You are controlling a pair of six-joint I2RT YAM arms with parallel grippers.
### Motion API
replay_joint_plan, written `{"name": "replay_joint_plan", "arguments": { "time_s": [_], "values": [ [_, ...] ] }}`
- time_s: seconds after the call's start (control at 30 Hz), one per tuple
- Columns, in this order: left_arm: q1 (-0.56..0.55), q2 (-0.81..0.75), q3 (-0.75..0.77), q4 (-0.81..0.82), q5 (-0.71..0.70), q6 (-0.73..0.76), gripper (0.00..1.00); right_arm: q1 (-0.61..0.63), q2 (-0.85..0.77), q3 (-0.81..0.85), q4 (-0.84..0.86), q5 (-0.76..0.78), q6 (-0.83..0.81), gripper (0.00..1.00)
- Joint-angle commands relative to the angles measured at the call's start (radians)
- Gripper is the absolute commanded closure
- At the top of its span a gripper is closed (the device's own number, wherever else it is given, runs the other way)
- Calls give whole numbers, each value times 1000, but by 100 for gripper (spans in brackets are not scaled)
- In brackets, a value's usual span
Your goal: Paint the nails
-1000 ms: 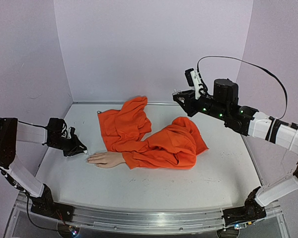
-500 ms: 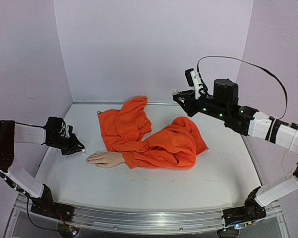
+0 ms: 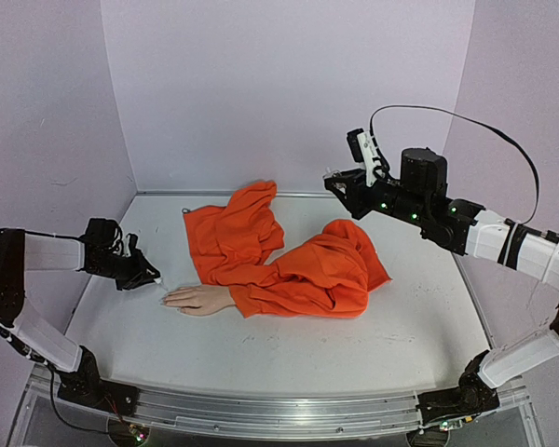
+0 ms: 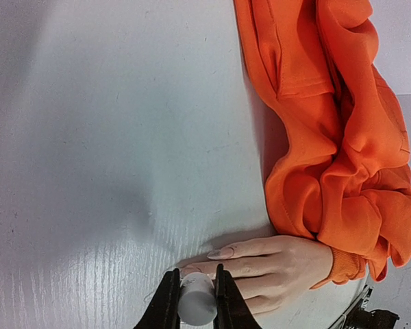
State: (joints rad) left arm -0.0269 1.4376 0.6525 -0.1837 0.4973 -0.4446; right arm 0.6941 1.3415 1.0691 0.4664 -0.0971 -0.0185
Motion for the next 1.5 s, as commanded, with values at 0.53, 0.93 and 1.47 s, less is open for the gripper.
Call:
{"name": "replay_joint_plan", "arguments": {
  "time_s": [0.53, 0.93, 1.47],
  "values": [
    [5, 55, 22, 30, 7, 17, 100, -5, -18, 48, 60, -16, 43, 100],
    [5, 60, 13, 33, -20, 23, 100, -5, -16, 49, 61, -16, 46, 100],
    [5, 75, 8, 32, -42, 28, 100, -6, -24, 48, 60, -15, 50, 100]
  ]
}}
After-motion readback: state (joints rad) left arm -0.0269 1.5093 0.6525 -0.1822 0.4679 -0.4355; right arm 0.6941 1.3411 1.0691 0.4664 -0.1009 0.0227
